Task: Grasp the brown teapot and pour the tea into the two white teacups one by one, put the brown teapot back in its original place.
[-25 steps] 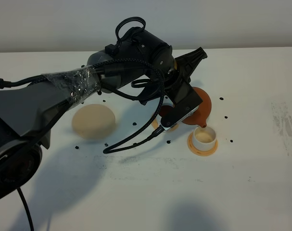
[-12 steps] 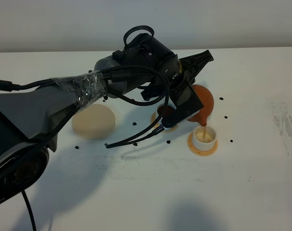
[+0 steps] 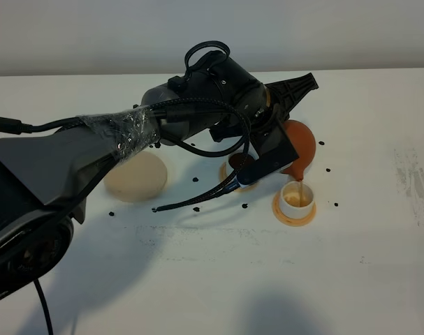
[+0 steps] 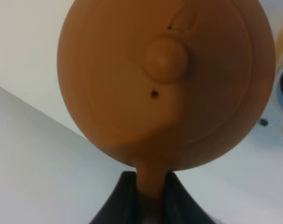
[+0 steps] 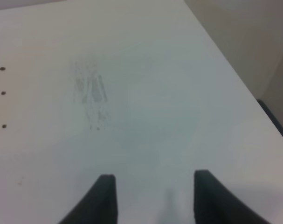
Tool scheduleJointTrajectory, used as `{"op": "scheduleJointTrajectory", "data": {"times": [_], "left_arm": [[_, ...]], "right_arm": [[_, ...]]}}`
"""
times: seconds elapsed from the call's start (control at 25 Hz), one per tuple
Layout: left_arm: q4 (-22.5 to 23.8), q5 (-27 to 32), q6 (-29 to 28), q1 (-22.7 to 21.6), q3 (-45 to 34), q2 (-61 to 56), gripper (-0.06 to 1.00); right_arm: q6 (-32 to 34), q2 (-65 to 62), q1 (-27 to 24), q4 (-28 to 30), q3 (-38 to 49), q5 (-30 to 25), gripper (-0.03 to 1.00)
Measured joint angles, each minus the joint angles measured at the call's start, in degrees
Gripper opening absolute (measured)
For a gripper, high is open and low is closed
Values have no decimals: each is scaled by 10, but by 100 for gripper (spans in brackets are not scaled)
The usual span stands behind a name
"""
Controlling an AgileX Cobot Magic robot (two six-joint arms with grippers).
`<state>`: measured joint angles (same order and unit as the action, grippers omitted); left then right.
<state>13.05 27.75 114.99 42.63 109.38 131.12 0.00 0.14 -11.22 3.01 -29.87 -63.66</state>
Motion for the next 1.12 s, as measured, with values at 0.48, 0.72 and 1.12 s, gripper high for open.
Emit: {"op": "scheduleJointTrajectory", "data": {"times": [0.48,0.72,1.12], "left_arm": [[12,-4,24,8,0,0,9],[25,-11,29,9,0,0,9],[39,-17,32,12,0,0,9]], "right_arm": [[3,0,0,0,0,0,40],[3,0,0,0,0,0,40],[0,0,0,0,0,0,40]]}}
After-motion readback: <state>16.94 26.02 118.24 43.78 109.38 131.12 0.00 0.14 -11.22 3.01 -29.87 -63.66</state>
